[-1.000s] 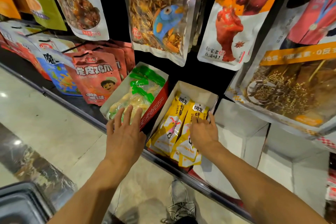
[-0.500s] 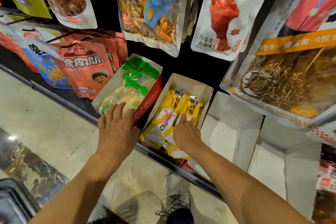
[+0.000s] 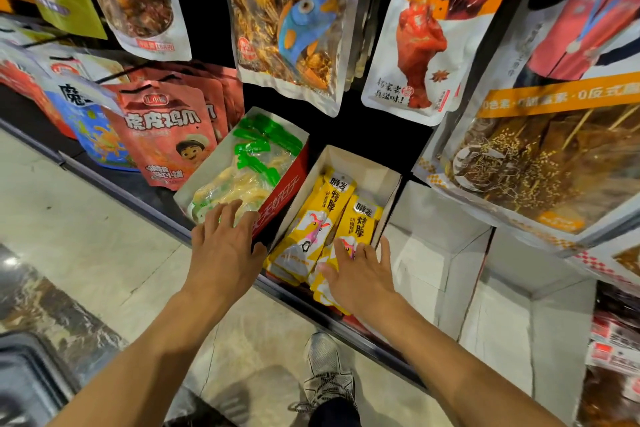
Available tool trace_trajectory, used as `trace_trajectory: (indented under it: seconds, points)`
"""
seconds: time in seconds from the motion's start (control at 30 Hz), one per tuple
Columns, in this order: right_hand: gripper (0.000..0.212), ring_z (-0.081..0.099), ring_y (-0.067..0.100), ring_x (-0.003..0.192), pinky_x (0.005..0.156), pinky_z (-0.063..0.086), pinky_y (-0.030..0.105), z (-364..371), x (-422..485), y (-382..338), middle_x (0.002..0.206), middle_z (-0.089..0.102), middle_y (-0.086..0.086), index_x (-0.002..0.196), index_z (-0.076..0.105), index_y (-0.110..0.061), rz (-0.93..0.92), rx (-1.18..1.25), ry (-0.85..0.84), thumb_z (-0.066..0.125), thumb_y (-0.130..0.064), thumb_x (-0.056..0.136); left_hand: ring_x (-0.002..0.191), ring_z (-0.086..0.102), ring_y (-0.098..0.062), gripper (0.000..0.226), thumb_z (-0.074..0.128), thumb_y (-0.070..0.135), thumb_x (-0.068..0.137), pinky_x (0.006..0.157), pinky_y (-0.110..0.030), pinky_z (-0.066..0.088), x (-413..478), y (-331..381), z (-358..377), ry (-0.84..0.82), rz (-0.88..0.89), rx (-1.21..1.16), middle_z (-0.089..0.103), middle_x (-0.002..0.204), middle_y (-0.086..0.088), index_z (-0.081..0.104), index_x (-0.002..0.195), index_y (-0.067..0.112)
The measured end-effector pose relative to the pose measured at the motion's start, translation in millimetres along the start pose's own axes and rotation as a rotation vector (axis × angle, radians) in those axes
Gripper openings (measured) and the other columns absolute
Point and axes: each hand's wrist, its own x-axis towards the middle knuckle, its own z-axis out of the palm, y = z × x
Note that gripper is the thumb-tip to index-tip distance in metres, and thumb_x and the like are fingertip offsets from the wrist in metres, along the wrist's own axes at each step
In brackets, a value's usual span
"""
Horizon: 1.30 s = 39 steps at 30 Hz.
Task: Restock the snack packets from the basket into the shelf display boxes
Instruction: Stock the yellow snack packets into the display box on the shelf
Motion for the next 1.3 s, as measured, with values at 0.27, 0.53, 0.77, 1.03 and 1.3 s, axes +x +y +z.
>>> trace_trajectory:
  seconds: [0.27, 0.53, 0.77, 1.03, 1.3]
  points:
    - [0.113, -0.012, 0.024, 0.151, 0.116, -0.011, 0.056, -36.7, 8.7, 24.1, 0.164, -0.008, 0.01, 0.153, -0.018, -0.027, -0.152, 0.06, -0.45, 0.04, -0.086, 0.075, 0.147, 0.018, -0.031, 0.056, 0.057, 0.035, 0.095, 0.114, -0.051, 0.025, 2.0, 1.4, -4.0, -0.022, 0.006, 0.005, 0.03, 0.16, -0.007, 0.044, 0.147, 0.021]
    - [0.111, -0.016, 0.035, 0.149, 0.112, -0.018, 0.058, -9.9, 11.4, 7.5, 0.161, -0.01, 0.023, 0.152, -0.022, -0.017, -0.105, -0.085, -0.257, 0.039, -0.079, 0.083, 0.147, 0.019, -0.032, 0.057, 0.056, 0.034, 0.095, 0.115, -0.051, 0.023, 2.3, -1.7, -5.8, -0.031, -0.002, 0.0, 0.03, 0.16, -0.008, 0.043, 0.148, 0.021]
    - [0.094, -0.007, 0.035, 0.15, 0.113, -0.018, 0.058, -5.7, 22.1, 4.8, 0.161, 0.004, 0.024, 0.153, -0.018, -0.013, -0.002, -0.237, -0.189, 0.024, -0.072, 0.092, 0.146, 0.019, -0.034, 0.057, 0.058, 0.034, 0.094, 0.115, -0.053, 0.021, 3.0, 4.7, -5.6, -0.046, 0.016, -0.012, 0.03, 0.159, -0.009, 0.044, 0.147, 0.02]
    - [0.091, -0.009, 0.038, 0.15, 0.111, -0.021, 0.058, 16.2, 7.8, -8.5, 0.16, -0.002, 0.027, 0.151, -0.022, -0.011, 0.033, -0.335, -0.193, 0.012, -0.071, 0.092, 0.145, 0.019, -0.033, 0.058, 0.057, 0.034, 0.093, 0.114, -0.052, 0.022, -5.4, 2.8, 4.1, -0.104, 0.007, -0.021, 0.029, 0.158, -0.008, 0.042, 0.148, 0.019]
    - [0.068, -0.008, 0.025, 0.151, 0.117, -0.012, 0.053, -7.7, -6.5, 6.5, 0.164, -0.007, 0.007, 0.156, -0.004, -0.027, -0.131, 0.017, -0.055, 0.022, -0.057, 0.1, 0.146, 0.018, -0.03, 0.057, 0.056, 0.032, 0.094, 0.114, -0.048, 0.022, -2.6, 1.0, -1.9, -0.062, -0.003, -0.048, 0.029, 0.158, -0.006, 0.042, 0.148, 0.019]
